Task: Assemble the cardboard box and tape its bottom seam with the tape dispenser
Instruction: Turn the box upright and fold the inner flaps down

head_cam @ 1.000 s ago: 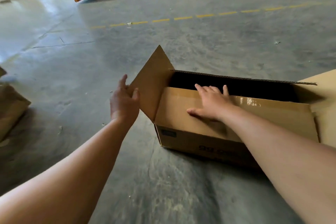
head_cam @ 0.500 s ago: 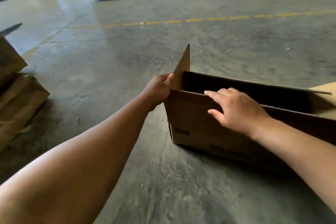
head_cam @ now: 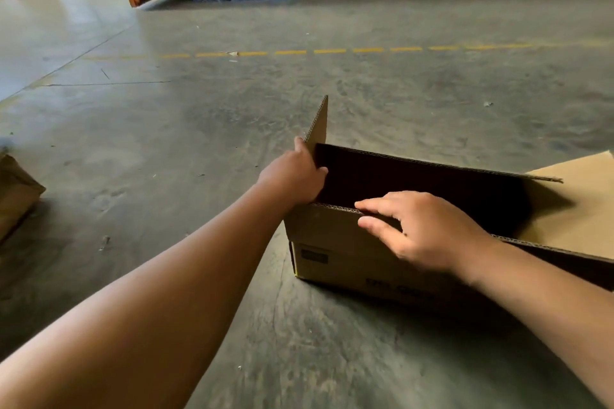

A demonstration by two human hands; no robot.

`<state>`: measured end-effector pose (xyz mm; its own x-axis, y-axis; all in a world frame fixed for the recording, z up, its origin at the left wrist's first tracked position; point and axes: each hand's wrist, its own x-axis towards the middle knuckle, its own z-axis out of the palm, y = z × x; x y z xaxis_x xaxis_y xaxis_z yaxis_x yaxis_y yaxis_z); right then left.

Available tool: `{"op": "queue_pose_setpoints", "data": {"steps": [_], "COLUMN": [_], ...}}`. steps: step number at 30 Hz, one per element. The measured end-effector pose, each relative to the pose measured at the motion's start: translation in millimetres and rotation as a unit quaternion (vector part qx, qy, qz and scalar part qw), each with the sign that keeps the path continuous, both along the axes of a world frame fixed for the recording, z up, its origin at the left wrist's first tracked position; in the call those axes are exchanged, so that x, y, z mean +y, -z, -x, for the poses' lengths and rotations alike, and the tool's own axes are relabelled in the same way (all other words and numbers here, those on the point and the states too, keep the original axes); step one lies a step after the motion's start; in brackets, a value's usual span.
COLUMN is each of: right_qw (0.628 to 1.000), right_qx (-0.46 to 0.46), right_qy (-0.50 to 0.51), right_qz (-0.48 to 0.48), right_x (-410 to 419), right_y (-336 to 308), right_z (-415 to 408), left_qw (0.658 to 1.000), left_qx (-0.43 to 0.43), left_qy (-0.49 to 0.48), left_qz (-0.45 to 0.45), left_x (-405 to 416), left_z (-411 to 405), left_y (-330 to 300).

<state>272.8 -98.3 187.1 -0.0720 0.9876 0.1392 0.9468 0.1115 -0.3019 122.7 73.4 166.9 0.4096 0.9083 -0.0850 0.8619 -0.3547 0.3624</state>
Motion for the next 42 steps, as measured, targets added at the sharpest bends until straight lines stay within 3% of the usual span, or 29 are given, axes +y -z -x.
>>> {"op": "queue_pose_setpoints", "data": {"steps": [2, 3, 6, 9, 14, 17, 25, 36, 42], "right_qw": [0.995, 0.994, 0.996, 0.981, 0.961, 0.949, 0.957, 0.95, 0.949], "right_qx": [0.092, 0.096, -0.05, -0.173, -0.177, -0.181, -0.179, -0.15, -0.103], "right_qy": [0.042, 0.06, 0.068, 0.054, 0.102, 0.153, 0.173, 0.253, 0.264], "right_qz": [0.0, -0.004, 0.003, 0.068, 0.186, 0.206, 0.147, -0.102, -0.138], "right_x": [17, 29, 68, 103, 136, 146, 177, 236, 257], "right_y": [-10, -14, -13, 4, 37, 48, 50, 29, 31], "right_z": [-14, -23, -52, -63, -57, -61, -85, -101, -112], "left_qw": [1.0, 0.999, 0.997, 0.996, 0.995, 0.994, 0.989, 0.983, 0.976], "left_qx": [-0.026, -0.04, -0.072, -0.079, -0.086, -0.084, -0.101, -0.146, -0.166], "left_qy": [0.004, 0.007, 0.019, 0.028, 0.054, 0.067, 0.092, 0.089, 0.107], "left_qz": [0.006, 0.009, 0.015, 0.012, 0.023, 0.033, 0.055, 0.07, 0.092], "left_x": [1, 1, -3, -6, -1, -1, 5, 3, 2], "left_z": [1, 2, 5, 7, 5, 6, 5, 10, 8], "left_y": [0, 0, -2, 0, 1, 3, 4, 10, 11]}}
